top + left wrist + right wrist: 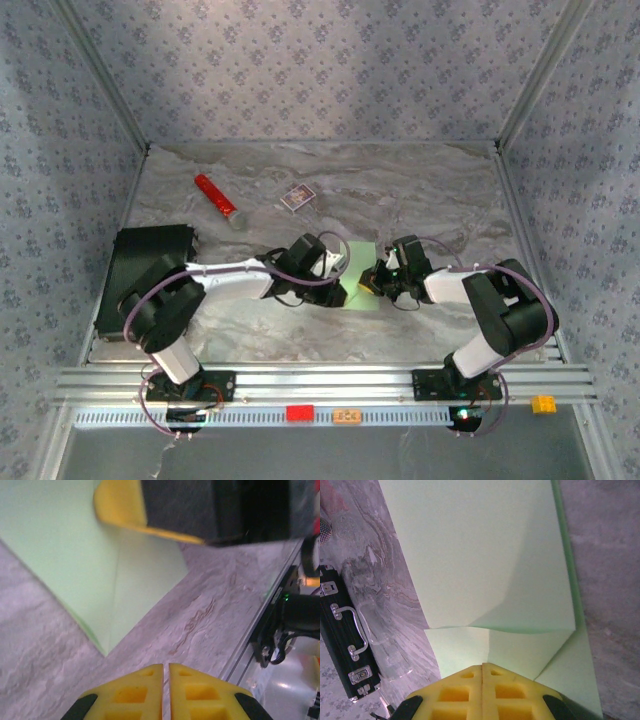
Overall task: Fold a paper plane with a square sheet of paper (pick it up from the middle)
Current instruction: Fold the triangle a second time at the center of the table.
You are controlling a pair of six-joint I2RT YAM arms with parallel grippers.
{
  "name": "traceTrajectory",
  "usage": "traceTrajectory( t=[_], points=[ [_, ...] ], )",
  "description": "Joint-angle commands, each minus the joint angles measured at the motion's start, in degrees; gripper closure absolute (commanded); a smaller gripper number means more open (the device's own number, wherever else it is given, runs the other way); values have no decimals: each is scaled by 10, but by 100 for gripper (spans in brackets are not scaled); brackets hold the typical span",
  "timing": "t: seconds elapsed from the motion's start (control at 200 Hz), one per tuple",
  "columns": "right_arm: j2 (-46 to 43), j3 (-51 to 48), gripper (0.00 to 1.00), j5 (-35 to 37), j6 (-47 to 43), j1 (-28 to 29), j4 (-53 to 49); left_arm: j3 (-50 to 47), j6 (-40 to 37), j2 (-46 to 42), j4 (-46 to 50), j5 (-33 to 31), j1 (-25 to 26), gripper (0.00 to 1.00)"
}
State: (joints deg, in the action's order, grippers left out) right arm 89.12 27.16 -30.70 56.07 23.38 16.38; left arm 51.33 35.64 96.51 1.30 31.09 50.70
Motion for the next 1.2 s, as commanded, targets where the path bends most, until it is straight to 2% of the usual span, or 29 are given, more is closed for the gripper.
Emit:
traceTrajectory(
  t=[0.0, 0.22, 0.395, 0.535, 0.685, 0.874, 0.979, 1.194],
  points=[
    [4, -1, 94, 30, -10, 3, -49, 43, 7, 46, -12, 9, -10, 90],
    [6, 2, 94, 27, -8, 6, -43, 91, 6, 132, 0, 8, -10, 92],
    [0, 6, 93, 21, -12, 7, -40, 63, 0, 158, 25, -11, -8, 96],
    [-20, 21, 92, 17, -23, 9, -48, 15, 17, 158, 0, -12, -8, 96],
    [-43, 39, 91, 22, -39, 25, -66, 11, 19, 151, -7, -13, -8, 97],
    [-13, 37, 92, 42, -34, 50, -70, 11, 22, 148, -10, -13, -6, 98],
    [3, 12, 93, 65, -29, 41, -61, 7, 24, 145, -11, -16, -7, 98],
    [13, 4, 94, 40, -41, -1, -46, 9, 23, 148, -12, -13, -6, 100]
  ],
)
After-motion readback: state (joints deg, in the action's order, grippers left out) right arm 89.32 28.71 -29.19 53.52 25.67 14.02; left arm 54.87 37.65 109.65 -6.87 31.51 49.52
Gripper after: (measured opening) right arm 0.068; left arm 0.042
